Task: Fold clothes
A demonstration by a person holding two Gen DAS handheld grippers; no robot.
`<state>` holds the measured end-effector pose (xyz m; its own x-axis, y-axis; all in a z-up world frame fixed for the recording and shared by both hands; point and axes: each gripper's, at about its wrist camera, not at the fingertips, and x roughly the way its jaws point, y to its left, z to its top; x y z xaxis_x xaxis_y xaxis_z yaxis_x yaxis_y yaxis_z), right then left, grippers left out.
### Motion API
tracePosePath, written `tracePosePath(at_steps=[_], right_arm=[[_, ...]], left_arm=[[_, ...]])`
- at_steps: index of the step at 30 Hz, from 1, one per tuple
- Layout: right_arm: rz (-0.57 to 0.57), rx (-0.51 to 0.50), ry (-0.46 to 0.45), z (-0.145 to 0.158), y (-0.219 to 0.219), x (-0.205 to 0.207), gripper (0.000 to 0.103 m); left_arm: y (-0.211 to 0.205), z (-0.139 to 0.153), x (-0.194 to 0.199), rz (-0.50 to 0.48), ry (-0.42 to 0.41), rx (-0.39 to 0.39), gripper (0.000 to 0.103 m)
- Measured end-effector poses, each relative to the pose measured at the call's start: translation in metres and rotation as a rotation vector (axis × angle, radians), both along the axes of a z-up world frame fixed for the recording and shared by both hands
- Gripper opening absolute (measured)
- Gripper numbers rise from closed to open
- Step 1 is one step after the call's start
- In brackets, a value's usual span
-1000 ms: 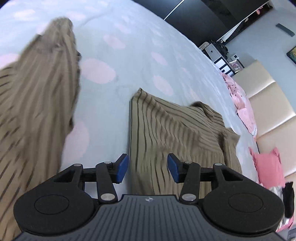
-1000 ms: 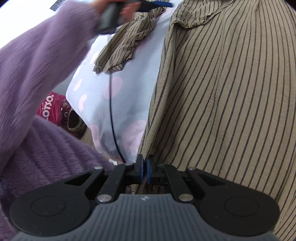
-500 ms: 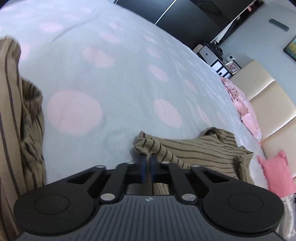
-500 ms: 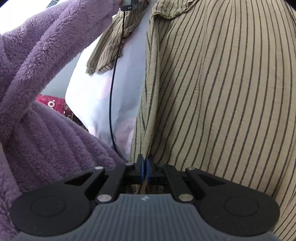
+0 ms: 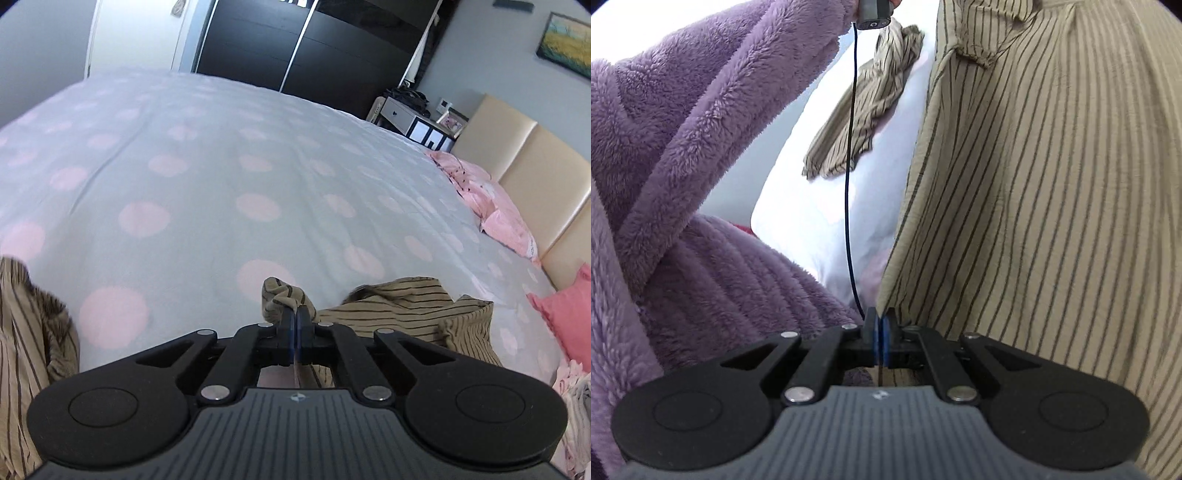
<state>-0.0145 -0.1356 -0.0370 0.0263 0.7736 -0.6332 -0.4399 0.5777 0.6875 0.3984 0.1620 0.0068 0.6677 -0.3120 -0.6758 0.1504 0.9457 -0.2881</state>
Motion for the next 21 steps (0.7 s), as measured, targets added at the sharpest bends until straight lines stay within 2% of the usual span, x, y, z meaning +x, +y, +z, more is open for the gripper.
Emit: tracePosePath(at_steps=[5,9,16,18,21], right_arm=[[-0.093,0.027,-0.01,0.004,-0.045,-0.001,0.003],[-0.174,0.056,0.021,0.008,-0.08,-0.009,0.003],[-0.239,0.005,0.104,-0.014,-0.125,-0.016,0.003],[-0.254,-0.013,0.131,-0.021,-0.138,-0.017,0.003],[-0.274,-0.021,0.183,-0.036,-0.152,-0.016,0.003]], left_arm=[[-0.067,0.024,0.0,-0.043,-0.005,0.104,0.0],[-0.126,0.023,0.005,-0.092,0.0,0.197,0.0],[-0.224,-0.02,0.012,-0.222,0.031,0.342,0.0],[-0.245,-0.036,0.014,-0.252,0.052,0.389,0.0],[-0.262,-0.055,0.017,-0.271,0.081,0.412,0.0]])
